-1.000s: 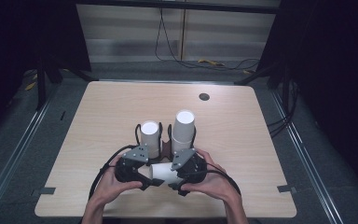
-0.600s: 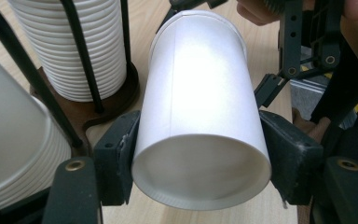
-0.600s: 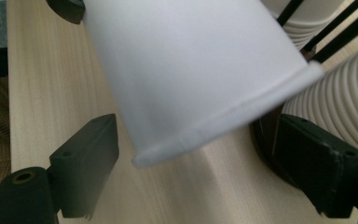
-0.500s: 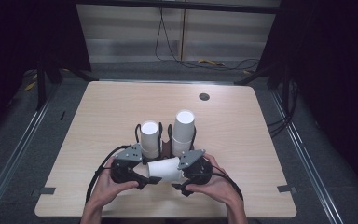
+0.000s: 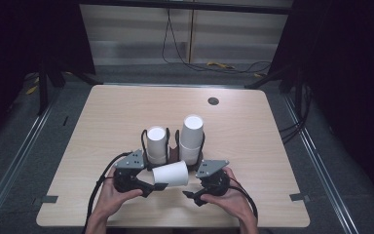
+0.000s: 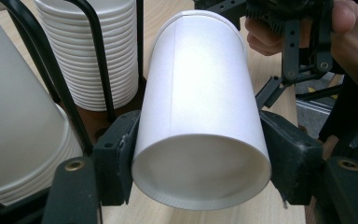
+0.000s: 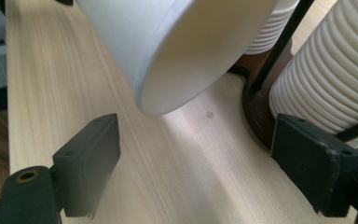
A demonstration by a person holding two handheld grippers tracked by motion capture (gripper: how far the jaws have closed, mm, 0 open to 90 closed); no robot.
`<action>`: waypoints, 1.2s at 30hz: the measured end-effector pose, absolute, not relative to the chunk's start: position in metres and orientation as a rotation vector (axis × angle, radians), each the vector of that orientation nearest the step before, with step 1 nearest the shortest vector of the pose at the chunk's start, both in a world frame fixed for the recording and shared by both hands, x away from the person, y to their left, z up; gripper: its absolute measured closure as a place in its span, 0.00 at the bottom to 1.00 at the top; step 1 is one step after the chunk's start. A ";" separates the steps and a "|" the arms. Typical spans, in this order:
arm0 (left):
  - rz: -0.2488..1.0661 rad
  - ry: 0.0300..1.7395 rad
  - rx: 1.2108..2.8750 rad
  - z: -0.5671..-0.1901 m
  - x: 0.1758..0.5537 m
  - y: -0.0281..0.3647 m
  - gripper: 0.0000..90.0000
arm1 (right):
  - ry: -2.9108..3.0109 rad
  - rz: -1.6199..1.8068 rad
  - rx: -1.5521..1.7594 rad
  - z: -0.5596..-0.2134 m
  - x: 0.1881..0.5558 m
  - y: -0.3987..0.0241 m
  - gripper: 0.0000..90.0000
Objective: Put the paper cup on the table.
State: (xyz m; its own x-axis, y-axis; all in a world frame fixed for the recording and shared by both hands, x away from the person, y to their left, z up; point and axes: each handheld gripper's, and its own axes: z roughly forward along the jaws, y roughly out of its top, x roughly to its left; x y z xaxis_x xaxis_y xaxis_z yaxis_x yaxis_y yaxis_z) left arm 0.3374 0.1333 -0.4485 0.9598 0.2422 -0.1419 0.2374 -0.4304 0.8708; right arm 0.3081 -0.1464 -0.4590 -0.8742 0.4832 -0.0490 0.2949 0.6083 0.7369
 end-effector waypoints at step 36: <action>0.034 0.314 1.899 -0.469 0.333 0.136 0.37 | 2.303 1.650 0.727 -0.473 0.290 -0.164 0.15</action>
State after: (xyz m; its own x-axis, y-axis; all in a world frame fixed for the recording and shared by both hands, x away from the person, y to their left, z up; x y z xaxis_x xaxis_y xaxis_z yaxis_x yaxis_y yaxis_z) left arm 0.3329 0.1365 -0.4692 0.9637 0.2334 -0.1300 0.2007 -0.3110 0.9290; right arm 0.2899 -0.1636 -0.4731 -0.8546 0.5079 0.1079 0.2656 0.2490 0.9314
